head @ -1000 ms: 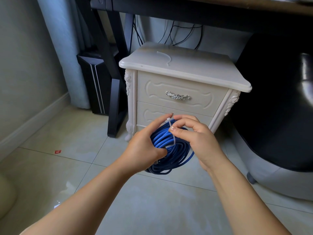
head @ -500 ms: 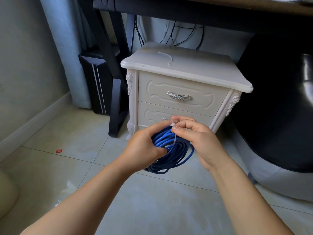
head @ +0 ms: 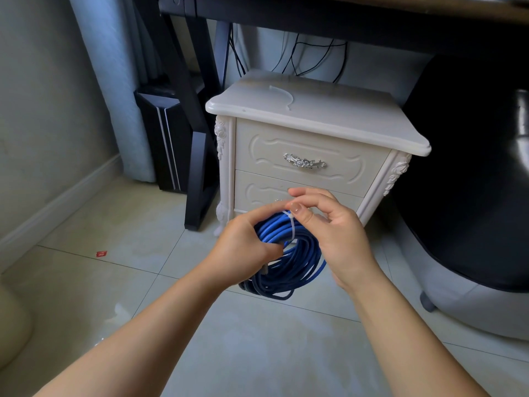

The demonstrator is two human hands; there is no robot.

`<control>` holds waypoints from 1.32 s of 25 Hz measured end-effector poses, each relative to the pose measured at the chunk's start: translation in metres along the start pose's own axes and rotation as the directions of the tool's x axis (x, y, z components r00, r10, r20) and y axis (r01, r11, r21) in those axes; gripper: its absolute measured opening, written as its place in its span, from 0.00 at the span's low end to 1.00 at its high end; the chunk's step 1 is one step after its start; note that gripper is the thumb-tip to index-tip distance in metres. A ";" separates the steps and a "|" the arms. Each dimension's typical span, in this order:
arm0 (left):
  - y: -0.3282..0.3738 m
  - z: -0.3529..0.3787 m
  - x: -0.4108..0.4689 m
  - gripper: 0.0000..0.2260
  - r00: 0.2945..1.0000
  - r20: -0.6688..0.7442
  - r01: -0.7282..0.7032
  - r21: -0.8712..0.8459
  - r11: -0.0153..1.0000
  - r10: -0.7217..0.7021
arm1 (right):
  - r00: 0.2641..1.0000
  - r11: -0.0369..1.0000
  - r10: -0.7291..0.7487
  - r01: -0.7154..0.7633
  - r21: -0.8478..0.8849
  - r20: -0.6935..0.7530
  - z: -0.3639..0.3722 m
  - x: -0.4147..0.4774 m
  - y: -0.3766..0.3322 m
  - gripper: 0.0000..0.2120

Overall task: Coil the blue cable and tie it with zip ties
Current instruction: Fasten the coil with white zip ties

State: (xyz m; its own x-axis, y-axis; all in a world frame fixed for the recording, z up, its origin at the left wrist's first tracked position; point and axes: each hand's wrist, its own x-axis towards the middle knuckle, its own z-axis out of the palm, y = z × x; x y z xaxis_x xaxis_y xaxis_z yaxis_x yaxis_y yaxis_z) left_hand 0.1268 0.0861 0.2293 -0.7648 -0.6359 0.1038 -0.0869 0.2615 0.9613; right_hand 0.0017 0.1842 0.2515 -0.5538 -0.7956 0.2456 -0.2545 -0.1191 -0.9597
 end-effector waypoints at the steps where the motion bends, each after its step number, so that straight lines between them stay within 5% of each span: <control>1: 0.001 0.000 0.001 0.30 1.000 -0.001 0.002 -0.027 1.000 -0.003 | 1.000 0.999 -0.010 0.010 0.050 0.003 0.001 0.000 0.000 0.04; 5: 0.004 -0.001 0.002 0.30 0.998 -0.004 0.054 -0.166 0.985 -0.055 | 1.000 0.992 -0.023 0.022 0.124 0.010 0.005 0.003 -0.002 0.04; 8: 0.000 -0.001 0.005 0.30 0.987 -0.069 0.120 -0.301 0.946 -0.147 | 0.998 0.996 0.036 -0.040 -0.082 -0.053 -0.001 0.007 -0.003 0.16; 10: -0.003 -0.005 0.010 0.30 0.968 -0.143 0.129 -0.430 0.893 -0.208 | 0.957 0.946 0.267 -0.283 -0.158 -0.112 -0.007 0.008 0.002 0.35; 13: -0.006 -0.014 0.016 0.29 0.949 -0.200 0.066 -0.629 0.775 -0.242 | 0.786 0.786 0.618 -0.616 0.050 -0.022 0.000 0.002 0.019 0.55; 16: -0.007 -0.015 0.017 0.25 0.940 -0.203 0.029 -0.754 0.656 -0.276 | 0.721 0.654 0.682 -0.676 0.340 0.122 0.016 -0.001 0.029 0.43; 20: -0.008 -0.008 0.014 0.18 0.939 -0.138 0.092 -0.782 0.617 -0.316 | 0.803 0.612 0.573 -0.554 0.565 0.167 0.023 0.001 0.025 0.22; 23: -0.008 -0.018 0.014 0.17 0.968 0.020 0.200 -0.660 0.724 -0.249 | 0.818 0.665 0.574 -0.481 0.572 0.020 0.016 0.006 0.031 0.10; 27: -0.008 -0.047 0.019 0.33 0.969 0.033 0.225 -0.528 0.819 -0.245 | 0.885 0.887 0.425 -0.366 0.281 -0.188 -0.003 0.014 0.024 0.18; 30: -0.010 -0.047 0.018 0.41 0.995 -0.020 0.098 -0.064 0.993 -0.100 | 0.963 0.943 0.252 -0.266 -0.202 -0.091 -0.010 0.012 0.016 0.30; 33: -0.013 -0.031 0.018 0.48 0.992 0.100 -0.109 0.376 0.920 0.077 | 0.978 0.862 0.179 -0.103 -0.496 0.107 -0.007 0.015 0.012 0.37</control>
State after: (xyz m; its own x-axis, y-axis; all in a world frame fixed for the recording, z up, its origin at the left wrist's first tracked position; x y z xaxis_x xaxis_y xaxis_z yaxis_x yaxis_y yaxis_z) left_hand 0.1337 0.0487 0.2261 -0.8294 -0.5378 0.1514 -0.2363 0.5832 0.7772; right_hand -0.0150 0.1756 0.2450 -0.5019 -0.8632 0.0542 -0.5559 0.2740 -0.7848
